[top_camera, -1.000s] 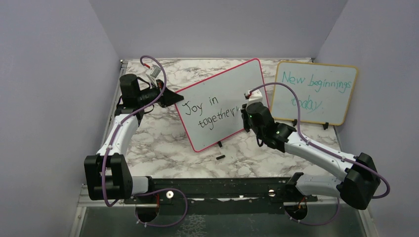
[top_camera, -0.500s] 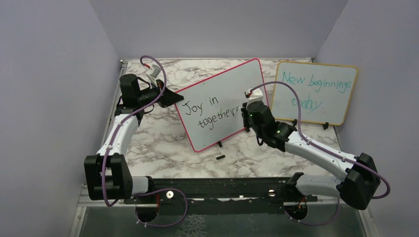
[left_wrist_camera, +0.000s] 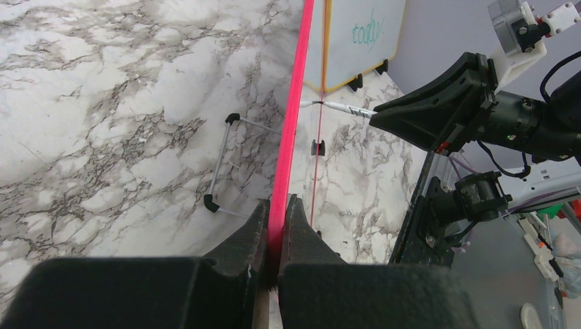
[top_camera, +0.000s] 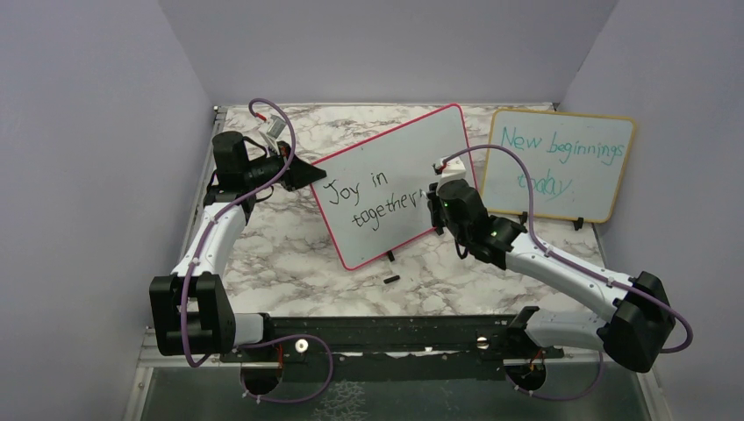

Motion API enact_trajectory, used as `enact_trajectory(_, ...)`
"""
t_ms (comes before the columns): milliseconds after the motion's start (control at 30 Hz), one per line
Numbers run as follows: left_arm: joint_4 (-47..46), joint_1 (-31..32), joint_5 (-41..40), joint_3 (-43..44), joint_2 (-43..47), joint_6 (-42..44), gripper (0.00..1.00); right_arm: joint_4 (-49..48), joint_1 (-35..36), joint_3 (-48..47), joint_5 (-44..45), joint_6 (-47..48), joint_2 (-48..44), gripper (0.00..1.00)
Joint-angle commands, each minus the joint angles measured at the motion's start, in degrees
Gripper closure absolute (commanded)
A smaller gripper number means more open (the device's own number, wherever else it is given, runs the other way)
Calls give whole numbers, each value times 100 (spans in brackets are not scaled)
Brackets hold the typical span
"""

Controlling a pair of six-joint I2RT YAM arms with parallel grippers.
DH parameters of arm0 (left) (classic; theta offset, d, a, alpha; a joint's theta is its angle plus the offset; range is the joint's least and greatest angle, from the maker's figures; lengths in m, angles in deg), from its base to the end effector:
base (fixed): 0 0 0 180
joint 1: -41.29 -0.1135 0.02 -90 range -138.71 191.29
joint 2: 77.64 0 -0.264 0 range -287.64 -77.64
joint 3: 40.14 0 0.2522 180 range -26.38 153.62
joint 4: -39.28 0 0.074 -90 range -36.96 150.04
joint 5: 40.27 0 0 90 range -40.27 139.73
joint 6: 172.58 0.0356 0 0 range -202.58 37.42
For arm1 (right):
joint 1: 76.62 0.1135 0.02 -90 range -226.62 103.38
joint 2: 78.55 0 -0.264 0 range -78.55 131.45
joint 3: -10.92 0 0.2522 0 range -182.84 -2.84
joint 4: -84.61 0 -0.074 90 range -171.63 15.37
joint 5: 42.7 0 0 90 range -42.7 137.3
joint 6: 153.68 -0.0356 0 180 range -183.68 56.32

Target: Write a sentence on the whiteboard

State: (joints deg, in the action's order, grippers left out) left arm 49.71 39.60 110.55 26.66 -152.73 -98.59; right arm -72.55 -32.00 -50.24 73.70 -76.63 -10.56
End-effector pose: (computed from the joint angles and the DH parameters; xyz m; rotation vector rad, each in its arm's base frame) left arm 0.2890 -0.0226 0.3029 0.4545 1.8267 -1.1655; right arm 0.1987 0.1738 0.2759 -0.2855 2.0133 0.1497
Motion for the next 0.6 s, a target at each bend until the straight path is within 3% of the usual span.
enact_trajectory(0,500,55,-719,-96,-211,634,100,-57,-24,-192,-127,82,64,100)
enact_trajectory(567,500,55,-729,-97,-212,643,100,-214,-159,-69,202,21,48,99)
